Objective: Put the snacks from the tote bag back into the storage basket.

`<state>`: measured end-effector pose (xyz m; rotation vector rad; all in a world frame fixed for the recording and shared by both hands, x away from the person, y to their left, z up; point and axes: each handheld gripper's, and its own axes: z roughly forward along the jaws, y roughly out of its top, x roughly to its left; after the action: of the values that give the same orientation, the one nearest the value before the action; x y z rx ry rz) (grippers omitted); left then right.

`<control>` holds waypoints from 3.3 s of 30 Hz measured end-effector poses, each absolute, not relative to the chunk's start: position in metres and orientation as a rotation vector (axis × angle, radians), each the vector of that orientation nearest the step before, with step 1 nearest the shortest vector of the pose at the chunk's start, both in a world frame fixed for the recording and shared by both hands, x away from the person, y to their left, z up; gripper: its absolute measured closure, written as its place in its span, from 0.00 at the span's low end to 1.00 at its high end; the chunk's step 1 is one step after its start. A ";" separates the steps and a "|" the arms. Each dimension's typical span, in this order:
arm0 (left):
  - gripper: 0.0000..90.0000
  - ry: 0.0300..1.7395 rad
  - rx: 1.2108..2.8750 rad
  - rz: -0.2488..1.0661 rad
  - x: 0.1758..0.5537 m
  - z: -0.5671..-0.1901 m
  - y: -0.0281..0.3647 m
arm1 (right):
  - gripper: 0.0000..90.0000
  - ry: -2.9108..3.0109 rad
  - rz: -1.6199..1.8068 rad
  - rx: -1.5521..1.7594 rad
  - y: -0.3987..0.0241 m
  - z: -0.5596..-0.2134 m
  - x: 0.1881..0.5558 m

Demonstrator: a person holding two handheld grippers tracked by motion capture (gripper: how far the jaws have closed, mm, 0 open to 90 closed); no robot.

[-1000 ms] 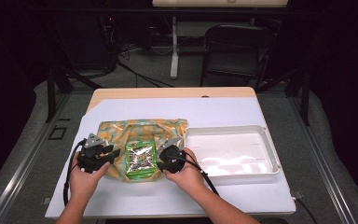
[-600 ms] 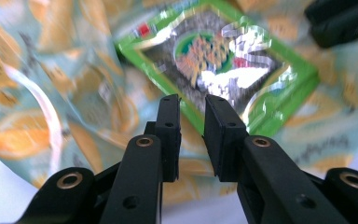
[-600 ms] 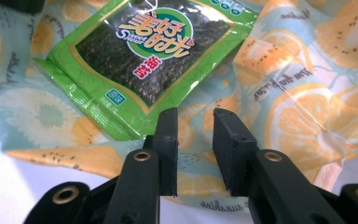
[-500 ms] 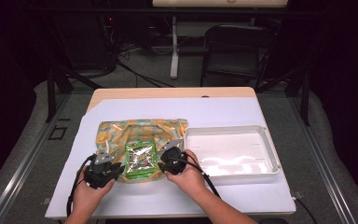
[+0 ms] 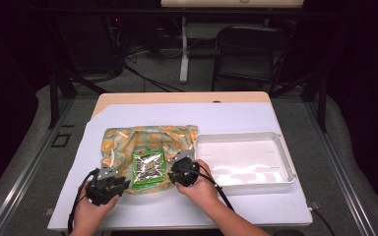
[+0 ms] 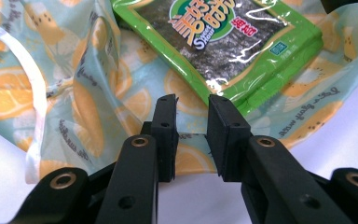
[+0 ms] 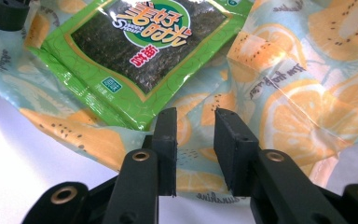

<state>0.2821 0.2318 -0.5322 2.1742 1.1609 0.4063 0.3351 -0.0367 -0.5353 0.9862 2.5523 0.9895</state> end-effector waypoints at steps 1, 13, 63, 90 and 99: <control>0.81 1.167 2.173 0.406 0.282 -0.534 0.232 | 0.78 2.556 0.983 0.984 -0.037 -0.536 0.335; 0.76 1.167 2.163 0.398 0.283 -0.535 0.229 | 0.74 2.539 1.024 0.999 -0.039 -0.536 0.331; 0.68 1.225 2.019 0.388 0.351 -0.492 0.206 | 0.76 2.474 1.146 1.082 -0.017 -0.487 0.364; 0.65 1.293 2.076 0.363 0.357 -0.521 0.214 | 0.77 2.507 0.950 1.204 -0.008 -0.525 0.393; 0.62 1.299 2.082 0.365 0.356 -0.525 0.215 | 0.77 2.526 0.965 1.208 -0.006 -0.527 0.390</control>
<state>0.3564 0.2152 -0.5248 2.0817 1.2992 0.3649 0.3899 -0.0063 -0.5272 1.2083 2.5257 0.9648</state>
